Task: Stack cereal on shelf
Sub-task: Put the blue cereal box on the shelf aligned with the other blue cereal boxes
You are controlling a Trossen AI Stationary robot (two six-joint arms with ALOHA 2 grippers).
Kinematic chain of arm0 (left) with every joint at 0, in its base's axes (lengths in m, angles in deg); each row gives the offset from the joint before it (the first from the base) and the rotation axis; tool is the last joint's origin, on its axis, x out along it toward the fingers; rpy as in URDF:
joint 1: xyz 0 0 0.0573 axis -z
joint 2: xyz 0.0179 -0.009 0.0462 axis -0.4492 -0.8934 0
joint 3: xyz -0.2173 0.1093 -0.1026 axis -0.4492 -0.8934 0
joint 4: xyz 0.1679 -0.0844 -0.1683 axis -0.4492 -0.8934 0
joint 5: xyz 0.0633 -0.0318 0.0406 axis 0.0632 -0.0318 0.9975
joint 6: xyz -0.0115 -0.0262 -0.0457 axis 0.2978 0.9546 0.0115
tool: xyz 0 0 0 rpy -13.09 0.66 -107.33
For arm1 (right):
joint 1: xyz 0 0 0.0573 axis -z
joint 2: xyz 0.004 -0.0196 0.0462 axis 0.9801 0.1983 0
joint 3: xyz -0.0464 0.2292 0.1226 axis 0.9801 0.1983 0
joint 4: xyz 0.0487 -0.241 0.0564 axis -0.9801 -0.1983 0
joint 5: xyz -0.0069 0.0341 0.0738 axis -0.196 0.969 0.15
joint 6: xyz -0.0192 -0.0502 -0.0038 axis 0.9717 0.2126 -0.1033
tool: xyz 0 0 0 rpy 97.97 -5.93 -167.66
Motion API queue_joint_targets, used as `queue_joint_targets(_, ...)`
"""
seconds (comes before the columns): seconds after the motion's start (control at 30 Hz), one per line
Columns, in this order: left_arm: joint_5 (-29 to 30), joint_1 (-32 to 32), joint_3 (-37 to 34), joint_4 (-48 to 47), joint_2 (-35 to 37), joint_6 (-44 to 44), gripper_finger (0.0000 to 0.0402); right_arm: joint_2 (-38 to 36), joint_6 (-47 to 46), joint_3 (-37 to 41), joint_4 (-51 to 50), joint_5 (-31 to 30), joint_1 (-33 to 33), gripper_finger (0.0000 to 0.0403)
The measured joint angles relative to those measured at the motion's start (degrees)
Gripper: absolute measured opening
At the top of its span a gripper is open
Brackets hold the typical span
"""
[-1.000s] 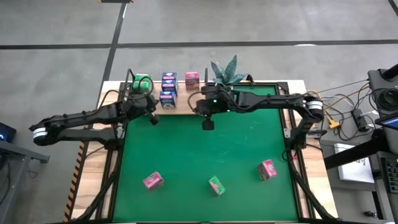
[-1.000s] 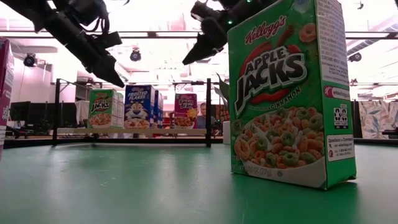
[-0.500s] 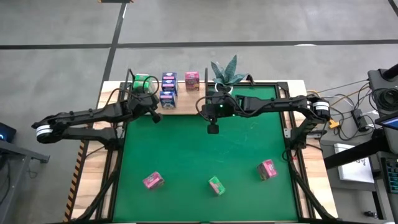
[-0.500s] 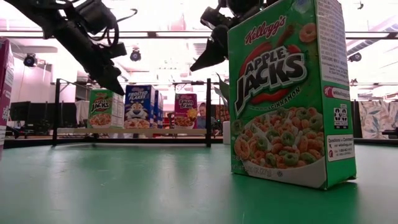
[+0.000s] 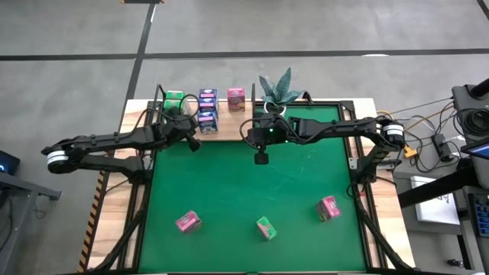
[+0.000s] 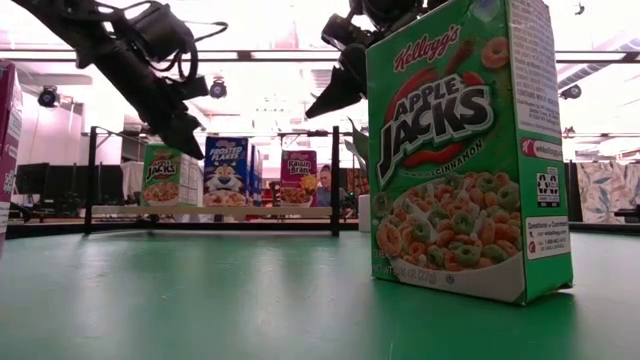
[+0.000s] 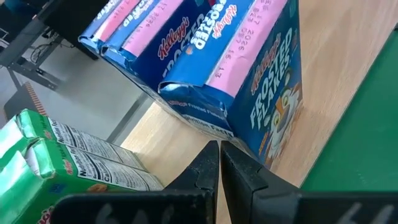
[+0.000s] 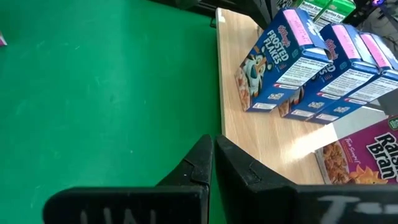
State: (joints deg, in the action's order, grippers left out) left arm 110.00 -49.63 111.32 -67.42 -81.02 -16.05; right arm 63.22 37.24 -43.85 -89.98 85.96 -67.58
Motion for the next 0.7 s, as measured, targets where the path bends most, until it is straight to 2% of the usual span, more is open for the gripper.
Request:
queue_joint_targets(0.2, 2.18, 0.0, 0.08, 0.25, 0.14, -0.8, 0.0, 0.09, -0.41, -0.02, 2.04, 0.0, 0.0, 0.0009)
queue_joint_targets(0.3, 0.88, 0.11, 1.25, -7.7, 0.93, 1.5, 0.0, 0.37, -0.52, -0.02, 2.97, -0.02, 0.0, 0.0009)
queue_joint_targets(0.37, -1.39, 0.26, 1.96, -10.25, 1.66, 2.95, 0.0, 0.44, -0.5, -0.02, 2.95, -0.02, 0.02, 0.0009)
queue_joint_targets(0.43, -6.35, 0.26, 1.99, -10.24, 2.38, 2.63, 0.0, 0.44, -0.5, -0.02, 3.05, -0.02, 0.06, 0.0009)
queue_joint_targets(0.57, -16.9, 0.31, 1.5, -4.06, 2.41, -2.02, 0.0, 0.44, -0.12, -0.02, 3.16, -0.04, 0.15, 0.0009)
queue_joint_targets(0.7, -16.51, 0.15, 1.33, -0.65, 1.26, -5.36, 0.0, 0.44, -0.08, -0.02, 3.45, -0.07, 0.15, 0.0009)
